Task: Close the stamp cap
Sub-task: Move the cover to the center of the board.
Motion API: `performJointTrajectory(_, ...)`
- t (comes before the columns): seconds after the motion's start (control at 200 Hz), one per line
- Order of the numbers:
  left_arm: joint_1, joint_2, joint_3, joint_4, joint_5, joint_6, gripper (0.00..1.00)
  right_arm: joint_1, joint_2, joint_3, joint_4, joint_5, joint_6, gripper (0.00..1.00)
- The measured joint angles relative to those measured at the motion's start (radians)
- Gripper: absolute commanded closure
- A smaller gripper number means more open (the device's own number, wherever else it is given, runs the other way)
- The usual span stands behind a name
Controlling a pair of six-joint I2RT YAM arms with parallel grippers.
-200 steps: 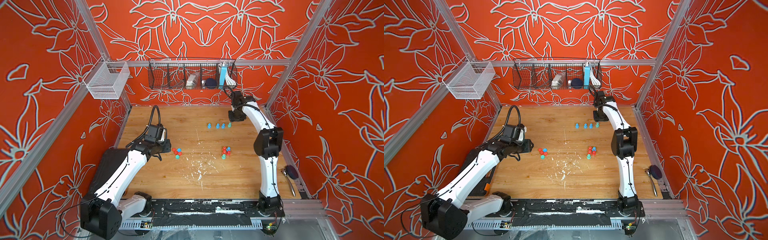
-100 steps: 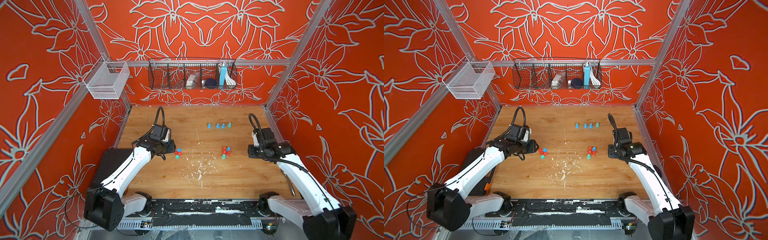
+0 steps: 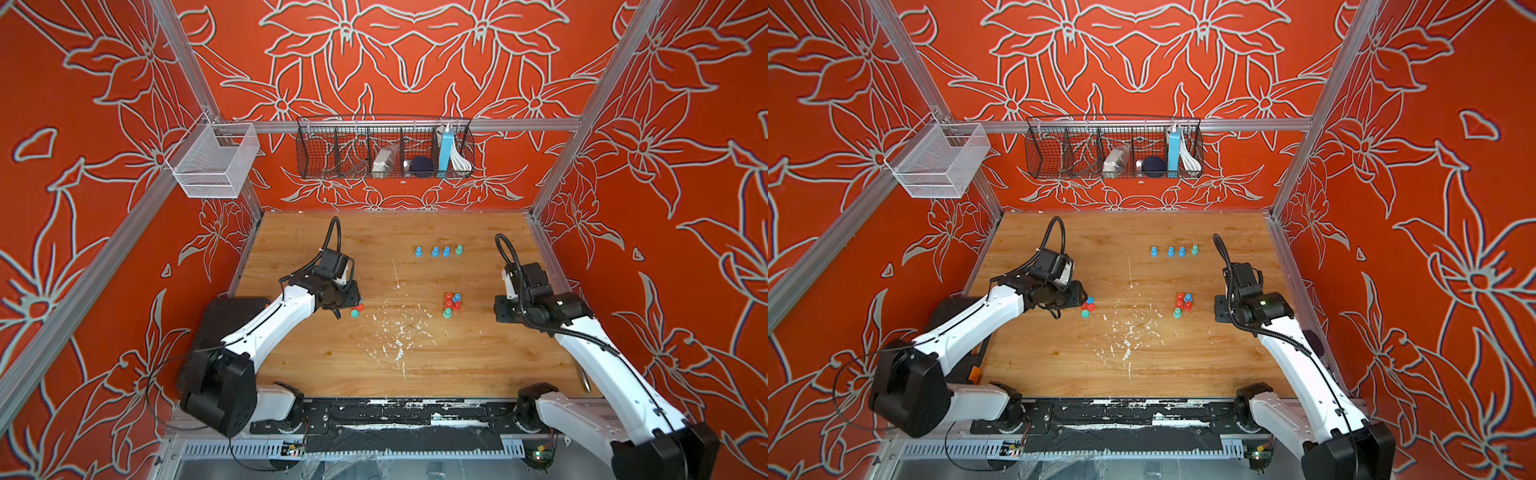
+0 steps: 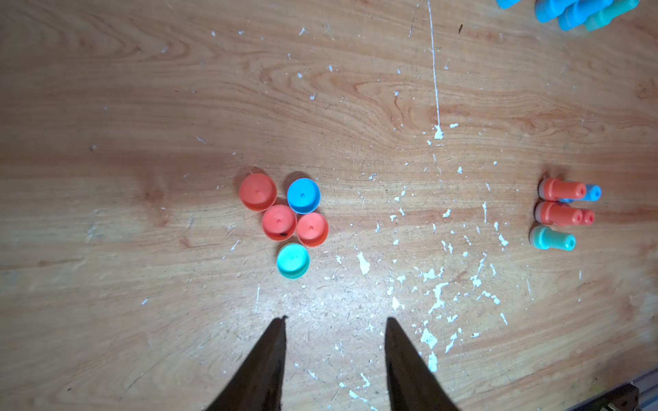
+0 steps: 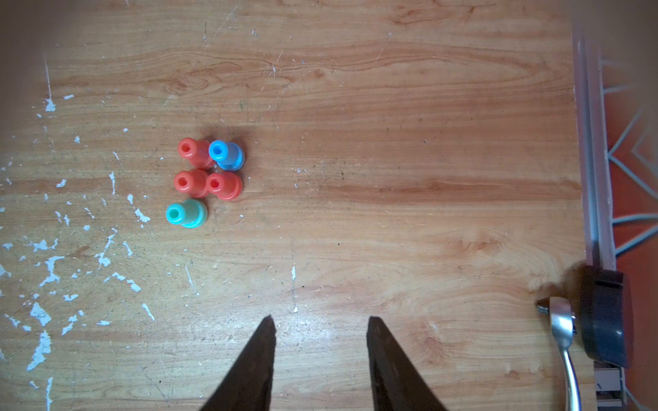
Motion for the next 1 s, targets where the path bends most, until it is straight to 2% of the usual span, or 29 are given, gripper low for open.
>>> performJointTrajectory(0.51,-0.013,0.244,0.086,0.108,0.020,-0.053,0.55,0.055,0.000,-0.004,0.007,0.027,0.018,0.54)
performJointTrajectory(1.001,-0.015,0.343,0.089,0.158,0.023,-0.076,0.56,0.065,0.000,-0.006,0.011,0.036,0.019,0.53)
